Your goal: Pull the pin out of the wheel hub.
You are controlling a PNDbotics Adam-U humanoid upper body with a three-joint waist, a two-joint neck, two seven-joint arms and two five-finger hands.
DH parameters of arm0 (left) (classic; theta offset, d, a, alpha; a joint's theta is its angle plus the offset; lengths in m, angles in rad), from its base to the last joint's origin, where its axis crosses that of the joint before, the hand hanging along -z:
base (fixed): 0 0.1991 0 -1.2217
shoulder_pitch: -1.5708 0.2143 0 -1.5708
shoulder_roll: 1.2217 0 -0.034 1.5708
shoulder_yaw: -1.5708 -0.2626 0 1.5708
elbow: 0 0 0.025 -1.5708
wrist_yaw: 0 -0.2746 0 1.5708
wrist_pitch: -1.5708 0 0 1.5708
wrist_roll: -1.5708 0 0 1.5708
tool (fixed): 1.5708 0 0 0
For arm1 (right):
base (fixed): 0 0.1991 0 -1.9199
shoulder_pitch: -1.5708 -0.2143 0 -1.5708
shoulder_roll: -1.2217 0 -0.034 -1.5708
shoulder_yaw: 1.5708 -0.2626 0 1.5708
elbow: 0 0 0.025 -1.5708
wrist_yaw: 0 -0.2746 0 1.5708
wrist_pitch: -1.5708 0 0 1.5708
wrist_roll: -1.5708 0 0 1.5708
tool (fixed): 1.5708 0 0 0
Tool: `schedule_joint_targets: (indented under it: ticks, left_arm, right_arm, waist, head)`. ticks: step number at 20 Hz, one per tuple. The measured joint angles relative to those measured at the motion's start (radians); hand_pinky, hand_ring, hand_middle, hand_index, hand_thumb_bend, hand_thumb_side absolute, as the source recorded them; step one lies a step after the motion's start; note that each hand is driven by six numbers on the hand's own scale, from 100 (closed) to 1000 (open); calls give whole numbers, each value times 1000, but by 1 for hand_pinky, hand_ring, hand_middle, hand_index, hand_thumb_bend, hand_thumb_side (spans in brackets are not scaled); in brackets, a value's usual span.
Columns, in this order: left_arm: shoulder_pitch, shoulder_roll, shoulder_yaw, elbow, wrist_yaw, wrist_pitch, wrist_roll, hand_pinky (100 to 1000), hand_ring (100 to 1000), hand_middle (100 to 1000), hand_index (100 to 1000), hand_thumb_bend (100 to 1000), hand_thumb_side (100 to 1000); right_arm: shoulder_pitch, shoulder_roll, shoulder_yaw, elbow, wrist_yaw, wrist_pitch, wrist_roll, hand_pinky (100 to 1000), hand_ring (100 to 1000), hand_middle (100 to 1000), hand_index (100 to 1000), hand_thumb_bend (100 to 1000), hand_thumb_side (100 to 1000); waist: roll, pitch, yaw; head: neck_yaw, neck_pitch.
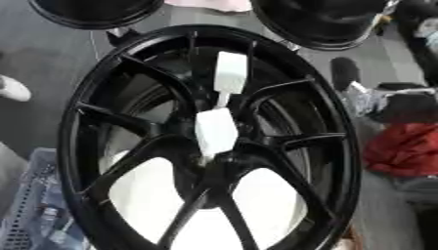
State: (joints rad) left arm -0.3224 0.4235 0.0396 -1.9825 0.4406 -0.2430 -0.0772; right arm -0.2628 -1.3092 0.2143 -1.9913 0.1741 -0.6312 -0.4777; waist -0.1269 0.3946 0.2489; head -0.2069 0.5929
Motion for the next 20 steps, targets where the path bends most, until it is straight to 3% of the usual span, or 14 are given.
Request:
schedule_joint_targets:
  ticks: [7, 18, 20]
  left_arm:
    - [-6, -1, -5, 0, 4, 1, -5, 813, 745, 656, 796, 100, 661]
    - [-7, -1, -5, 0, 6, 2, -5, 813, 744, 655, 795, 100, 662]
    - [-7, -1, -4, 0, 6, 2, -5, 813, 744, 655, 795, 100, 662]
  right_arm:
    - [-23, 12, 65, 0, 16, -13, 106, 676, 910, 869, 852, 100, 321]
    - [-92, 19, 69, 0, -99, 38, 254, 649, 884, 849, 853, 100, 345]
    - [-103, 19, 69, 0, -115, 53, 278, 645, 884, 852, 873, 100, 407]
  waist:
    - [-1, 6, 18]
    - [-9, 6, 34]
    - [-10, 6, 35]
  head:
    - [-22, -8]
    - [-32, -8]
    - [-33, -8]
